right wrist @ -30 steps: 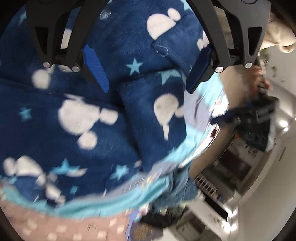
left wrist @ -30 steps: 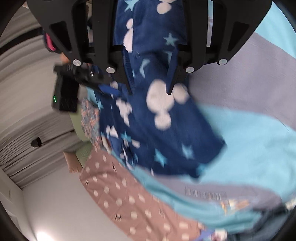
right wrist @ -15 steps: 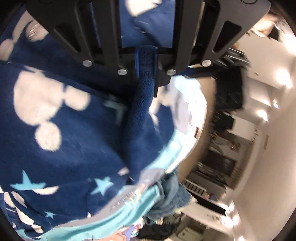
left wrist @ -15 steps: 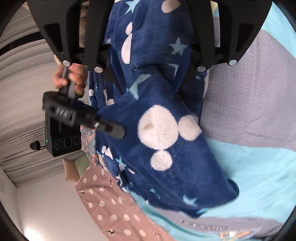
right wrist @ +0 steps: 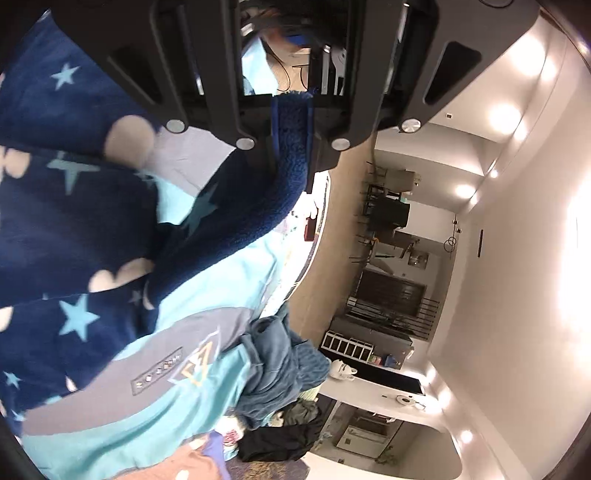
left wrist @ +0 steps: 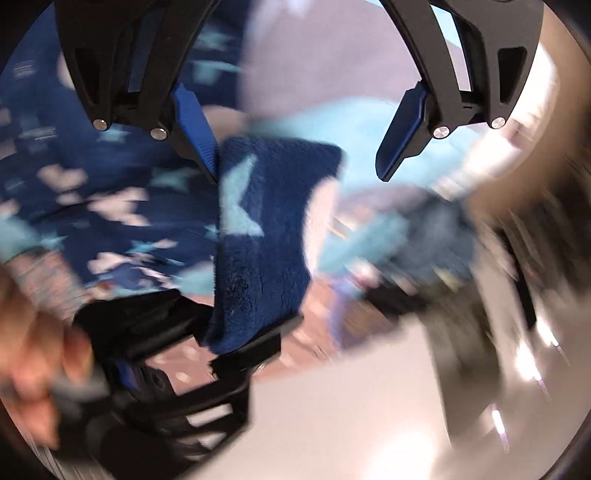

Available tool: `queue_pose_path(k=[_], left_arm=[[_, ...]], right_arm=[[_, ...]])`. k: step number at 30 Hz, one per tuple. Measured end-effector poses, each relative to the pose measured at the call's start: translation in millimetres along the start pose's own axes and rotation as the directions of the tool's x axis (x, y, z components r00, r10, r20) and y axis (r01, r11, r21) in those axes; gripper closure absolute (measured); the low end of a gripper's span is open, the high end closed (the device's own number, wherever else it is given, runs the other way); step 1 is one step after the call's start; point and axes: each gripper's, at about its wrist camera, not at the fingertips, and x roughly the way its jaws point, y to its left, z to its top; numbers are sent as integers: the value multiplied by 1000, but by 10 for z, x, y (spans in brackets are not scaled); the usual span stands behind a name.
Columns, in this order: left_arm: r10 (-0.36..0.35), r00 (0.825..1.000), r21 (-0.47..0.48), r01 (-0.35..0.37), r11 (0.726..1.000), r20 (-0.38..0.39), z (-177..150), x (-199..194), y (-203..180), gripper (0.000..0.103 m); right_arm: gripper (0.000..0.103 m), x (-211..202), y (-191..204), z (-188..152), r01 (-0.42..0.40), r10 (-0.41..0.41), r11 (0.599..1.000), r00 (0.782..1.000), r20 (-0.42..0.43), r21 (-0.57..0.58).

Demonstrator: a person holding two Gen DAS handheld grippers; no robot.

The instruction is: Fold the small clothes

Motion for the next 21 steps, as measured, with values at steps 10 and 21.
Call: queue_pose_path(k=[10, 21], left_arm=[[252, 925, 361, -347, 865, 284, -287, 211, -534, 21], [44, 985, 71, -57, 996, 169, 373, 66, -222, 94]], right_arm=[[93, -67, 170, -18, -35, 35, 999, 999, -26, 4], [92, -572, 418, 154, 166, -173, 963, 985, -12, -210]])
